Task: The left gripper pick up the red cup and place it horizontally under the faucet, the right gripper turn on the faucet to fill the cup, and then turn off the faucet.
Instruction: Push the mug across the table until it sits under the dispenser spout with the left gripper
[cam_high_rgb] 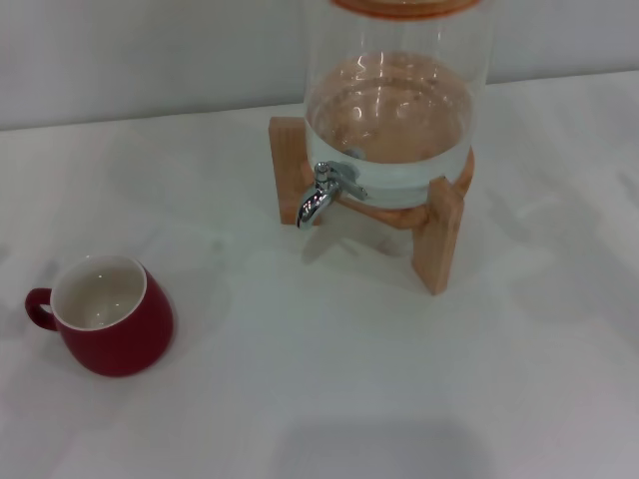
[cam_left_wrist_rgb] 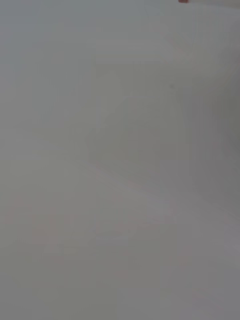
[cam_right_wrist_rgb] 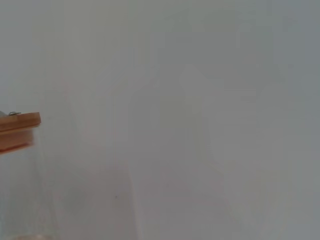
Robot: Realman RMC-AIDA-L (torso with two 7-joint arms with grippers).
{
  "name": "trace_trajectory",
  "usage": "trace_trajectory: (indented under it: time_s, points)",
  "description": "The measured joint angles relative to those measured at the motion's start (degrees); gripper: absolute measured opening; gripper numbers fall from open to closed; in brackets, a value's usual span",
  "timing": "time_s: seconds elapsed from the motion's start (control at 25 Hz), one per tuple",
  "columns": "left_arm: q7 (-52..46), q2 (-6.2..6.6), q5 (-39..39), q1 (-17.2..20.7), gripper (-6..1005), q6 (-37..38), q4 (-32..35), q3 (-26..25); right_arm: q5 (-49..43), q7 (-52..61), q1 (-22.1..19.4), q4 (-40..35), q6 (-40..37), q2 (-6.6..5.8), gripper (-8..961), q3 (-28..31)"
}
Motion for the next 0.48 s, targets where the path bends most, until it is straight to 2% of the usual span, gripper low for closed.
trace_trajectory:
  time_s: [0.48]
  points:
    - [0.0, 0.0, 0.0, -0.3, 775, 0.4, 0.0, 0.0, -0.1, 0.0, 0.2, -0.1, -0.2, 0.0, 719, 0.1]
